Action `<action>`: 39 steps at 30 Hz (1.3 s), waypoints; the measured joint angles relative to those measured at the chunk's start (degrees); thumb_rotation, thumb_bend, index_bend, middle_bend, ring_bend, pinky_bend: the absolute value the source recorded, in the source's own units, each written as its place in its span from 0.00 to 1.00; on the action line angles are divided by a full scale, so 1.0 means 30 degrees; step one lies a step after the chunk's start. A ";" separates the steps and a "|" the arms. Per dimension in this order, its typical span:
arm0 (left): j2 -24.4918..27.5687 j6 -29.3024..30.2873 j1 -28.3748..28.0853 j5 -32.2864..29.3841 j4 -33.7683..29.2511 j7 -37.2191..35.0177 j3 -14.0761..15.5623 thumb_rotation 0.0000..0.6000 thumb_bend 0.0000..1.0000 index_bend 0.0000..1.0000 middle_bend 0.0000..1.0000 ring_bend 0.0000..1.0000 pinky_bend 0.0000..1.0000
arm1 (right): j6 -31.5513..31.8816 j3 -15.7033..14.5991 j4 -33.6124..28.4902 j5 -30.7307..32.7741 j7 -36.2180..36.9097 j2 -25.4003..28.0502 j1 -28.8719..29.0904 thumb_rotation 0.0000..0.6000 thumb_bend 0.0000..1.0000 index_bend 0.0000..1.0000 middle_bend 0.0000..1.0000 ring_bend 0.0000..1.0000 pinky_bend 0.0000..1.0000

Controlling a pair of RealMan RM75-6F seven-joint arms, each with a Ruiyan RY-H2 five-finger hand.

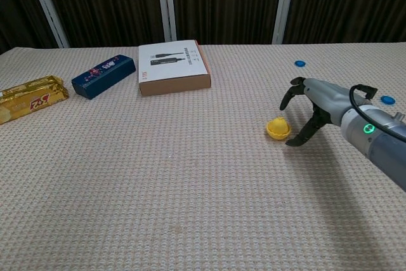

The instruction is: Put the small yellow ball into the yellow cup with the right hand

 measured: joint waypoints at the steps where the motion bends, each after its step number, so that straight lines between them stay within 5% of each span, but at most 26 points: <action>1: 0.0003 -0.0002 -0.0001 0.0006 0.0003 -0.0012 0.0002 1.00 0.03 0.00 0.00 0.00 0.15 | 0.0017 -0.0003 -0.0073 -0.0051 0.0012 0.0109 -0.0024 1.00 0.00 0.23 0.00 0.00 0.00; 12: 0.0016 0.0025 -0.0025 0.0137 0.0033 0.0057 0.0029 1.00 0.03 0.00 0.00 0.00 0.15 | 0.0368 -0.0334 -0.2211 -0.1520 0.0348 0.3079 -0.0681 1.00 0.00 0.06 0.00 0.00 0.00; 26: 0.0023 0.0100 -0.0011 0.0146 0.0017 0.0489 0.0039 1.00 0.03 0.00 0.00 0.00 0.15 | 0.2705 -0.2932 -0.9057 -0.5278 0.2468 1.2265 -0.5179 1.00 0.00 0.00 0.00 0.00 0.00; 31: 0.0044 0.0101 -0.0006 0.0180 -0.0061 0.0667 0.0079 1.00 0.03 0.00 0.00 0.00 0.15 | 0.3922 -0.4132 -0.8952 -0.7157 0.4235 1.3326 -0.6646 1.00 0.00 0.00 0.00 0.00 0.00; 39: 0.0072 0.0130 0.0016 0.0214 -0.0075 0.0719 0.0112 1.00 0.03 0.00 0.00 0.00 0.15 | 0.5436 -0.4393 -0.7883 -0.8325 0.7083 1.3824 -0.7925 1.00 0.00 0.00 0.00 0.00 0.00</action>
